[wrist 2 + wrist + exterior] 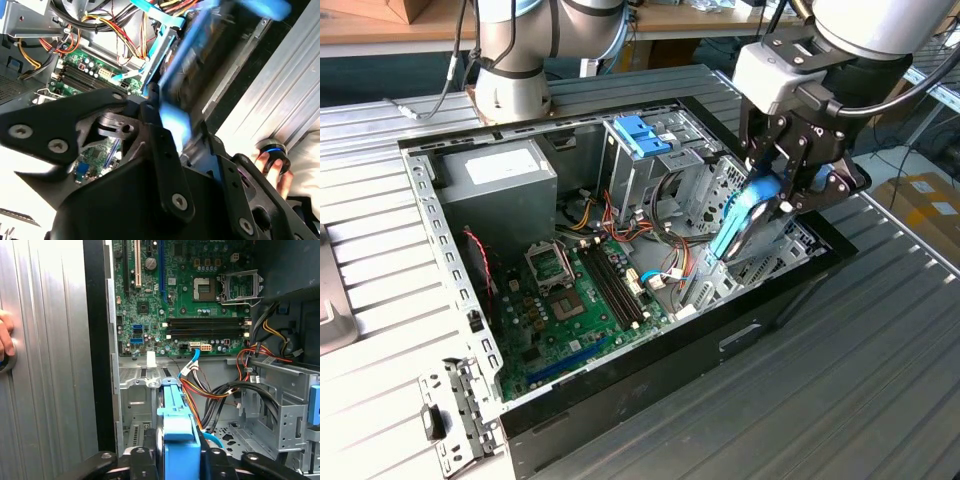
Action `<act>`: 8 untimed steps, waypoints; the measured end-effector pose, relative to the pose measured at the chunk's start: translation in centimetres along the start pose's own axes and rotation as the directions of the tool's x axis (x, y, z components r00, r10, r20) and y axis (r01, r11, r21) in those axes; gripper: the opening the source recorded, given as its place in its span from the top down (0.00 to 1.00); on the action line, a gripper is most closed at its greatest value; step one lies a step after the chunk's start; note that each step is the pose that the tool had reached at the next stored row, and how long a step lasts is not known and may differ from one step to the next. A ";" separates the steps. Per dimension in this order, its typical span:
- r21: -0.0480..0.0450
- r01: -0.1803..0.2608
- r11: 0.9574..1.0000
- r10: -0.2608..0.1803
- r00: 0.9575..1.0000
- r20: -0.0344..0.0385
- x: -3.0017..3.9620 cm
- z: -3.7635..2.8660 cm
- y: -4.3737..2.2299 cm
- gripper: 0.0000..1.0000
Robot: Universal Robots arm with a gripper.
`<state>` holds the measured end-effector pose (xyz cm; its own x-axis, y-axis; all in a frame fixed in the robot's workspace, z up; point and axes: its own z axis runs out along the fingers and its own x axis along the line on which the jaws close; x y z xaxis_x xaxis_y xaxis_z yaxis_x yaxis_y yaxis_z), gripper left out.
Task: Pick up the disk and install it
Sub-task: 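Insert the disk into the insertion slot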
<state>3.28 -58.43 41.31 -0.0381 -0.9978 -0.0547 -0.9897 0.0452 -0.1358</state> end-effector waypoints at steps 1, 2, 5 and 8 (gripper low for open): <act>0.000 0.000 1.000 0.000 1.000 0.000 0.00 0.01 0.00 0.62; 0.000 0.000 1.000 0.000 1.000 0.000 0.00 0.01 0.00 0.55; 0.000 0.000 1.000 0.000 1.000 0.000 0.00 0.03 0.00 0.55; 0.000 0.000 1.000 0.000 1.000 0.000 0.00 -0.04 0.00 0.55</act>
<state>3.28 -58.43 41.35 -0.0381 -0.9978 -0.0550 -0.9897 0.0453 -0.1358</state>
